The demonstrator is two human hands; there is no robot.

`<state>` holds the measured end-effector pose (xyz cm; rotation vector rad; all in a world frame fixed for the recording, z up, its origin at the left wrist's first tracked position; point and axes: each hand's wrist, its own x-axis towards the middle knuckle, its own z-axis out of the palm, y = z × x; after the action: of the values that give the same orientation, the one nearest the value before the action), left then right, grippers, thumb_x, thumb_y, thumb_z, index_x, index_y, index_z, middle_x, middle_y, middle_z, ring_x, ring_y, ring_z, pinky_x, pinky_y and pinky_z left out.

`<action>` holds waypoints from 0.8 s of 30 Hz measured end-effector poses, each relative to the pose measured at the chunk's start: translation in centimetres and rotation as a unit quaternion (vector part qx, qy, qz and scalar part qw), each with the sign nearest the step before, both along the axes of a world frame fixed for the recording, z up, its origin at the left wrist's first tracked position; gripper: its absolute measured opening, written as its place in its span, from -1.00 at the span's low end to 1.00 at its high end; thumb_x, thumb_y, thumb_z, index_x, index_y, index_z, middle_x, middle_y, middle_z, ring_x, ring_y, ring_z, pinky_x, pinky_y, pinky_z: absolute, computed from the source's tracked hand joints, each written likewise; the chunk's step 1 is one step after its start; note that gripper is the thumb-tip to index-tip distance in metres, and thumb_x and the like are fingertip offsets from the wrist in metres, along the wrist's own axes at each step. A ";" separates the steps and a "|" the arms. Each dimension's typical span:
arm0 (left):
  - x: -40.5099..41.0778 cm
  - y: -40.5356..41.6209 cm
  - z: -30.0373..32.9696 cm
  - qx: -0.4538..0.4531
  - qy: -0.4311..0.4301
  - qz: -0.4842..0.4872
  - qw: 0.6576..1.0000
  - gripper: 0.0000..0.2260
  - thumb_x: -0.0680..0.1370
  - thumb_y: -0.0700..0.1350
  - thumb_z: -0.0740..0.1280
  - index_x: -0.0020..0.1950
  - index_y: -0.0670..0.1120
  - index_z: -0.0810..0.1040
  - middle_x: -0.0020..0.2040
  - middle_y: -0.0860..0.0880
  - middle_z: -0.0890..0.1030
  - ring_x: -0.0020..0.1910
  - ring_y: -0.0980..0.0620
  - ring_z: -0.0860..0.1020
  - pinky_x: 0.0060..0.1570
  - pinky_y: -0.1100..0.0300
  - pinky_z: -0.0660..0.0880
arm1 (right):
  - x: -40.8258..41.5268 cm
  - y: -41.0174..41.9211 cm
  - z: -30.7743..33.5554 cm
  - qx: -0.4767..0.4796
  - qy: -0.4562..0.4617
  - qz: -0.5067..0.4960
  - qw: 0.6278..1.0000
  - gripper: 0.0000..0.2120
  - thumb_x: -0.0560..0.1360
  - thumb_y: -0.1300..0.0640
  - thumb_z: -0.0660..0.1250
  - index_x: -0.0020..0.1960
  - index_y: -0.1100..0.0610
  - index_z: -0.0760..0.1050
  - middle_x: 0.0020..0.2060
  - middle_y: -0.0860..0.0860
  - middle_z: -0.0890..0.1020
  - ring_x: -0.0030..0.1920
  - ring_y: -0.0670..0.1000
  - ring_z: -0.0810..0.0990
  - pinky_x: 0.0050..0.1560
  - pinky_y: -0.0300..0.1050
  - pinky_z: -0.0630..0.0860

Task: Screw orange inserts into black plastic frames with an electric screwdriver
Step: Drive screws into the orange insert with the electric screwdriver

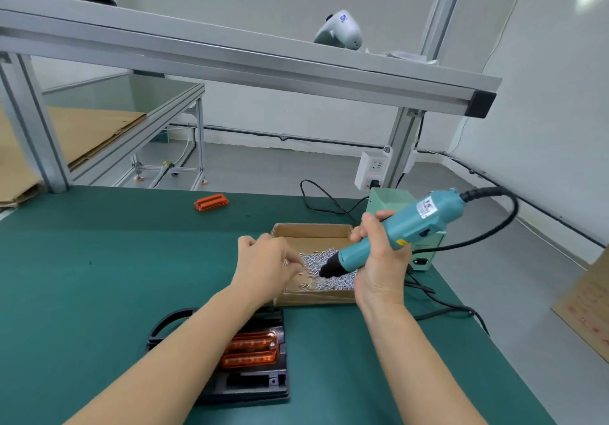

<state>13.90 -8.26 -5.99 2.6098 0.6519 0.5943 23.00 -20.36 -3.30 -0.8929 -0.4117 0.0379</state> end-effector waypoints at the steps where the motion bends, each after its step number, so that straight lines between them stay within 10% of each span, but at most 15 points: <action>1: -1.2 0.2 0.4 -0.010 -0.014 0.002 1.000 -0.86 0.52 -0.01 0.35 -0.22 0.14 0.63 -0.06 0.22 0.59 0.05 0.14 0.42 -0.01 0.15 0.05 | -0.3 -0.1 0.5 0.010 -0.003 0.007 1.000 -0.82 0.40 0.25 0.38 -0.23 -0.01 0.47 -0.47 -0.06 0.45 -0.42 -0.03 0.43 -0.16 -0.05 0.44; 8: -11.6 -0.6 -0.2 -0.049 -0.064 0.009 0.997 -0.83 0.49 0.03 0.37 -0.30 0.19 0.53 -0.14 0.29 0.56 0.04 0.28 0.43 0.13 0.24 0.04 | -4.0 0.0 2.4 0.059 0.035 0.158 0.985 -0.82 0.41 0.25 0.34 -0.27 0.00 0.46 -0.45 -0.04 0.38 -0.49 -0.06 0.37 -0.41 -0.21 0.41; 13: -15.3 -2.1 -2.4 -0.049 -0.014 0.001 0.999 -0.79 0.43 0.18 0.36 0.02 0.18 0.61 0.03 0.44 0.45 0.19 0.46 0.30 0.39 0.19 -0.13 | -7.6 1.2 2.0 0.022 0.040 0.240 0.970 -0.84 0.40 0.24 0.32 -0.28 0.02 0.44 -0.47 -0.04 0.35 -0.52 -0.08 0.32 -0.45 -0.23 0.35; 24: -14.9 -3.0 -3.0 -0.051 -0.069 0.058 0.995 -0.72 0.43 0.23 0.36 0.09 0.18 0.59 0.04 0.31 0.53 0.15 0.34 0.37 0.26 0.29 -0.10 | -10.0 2.6 1.9 -0.020 0.043 0.271 0.962 -0.86 0.38 0.24 0.32 -0.22 0.05 0.38 -0.48 -0.05 0.34 -0.52 -0.08 0.32 -0.45 -0.23 0.35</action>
<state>-1.01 -11.27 -8.96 2.4246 0.7718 0.7479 12.98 -17.71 -1.35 -0.7926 -0.5657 0.5879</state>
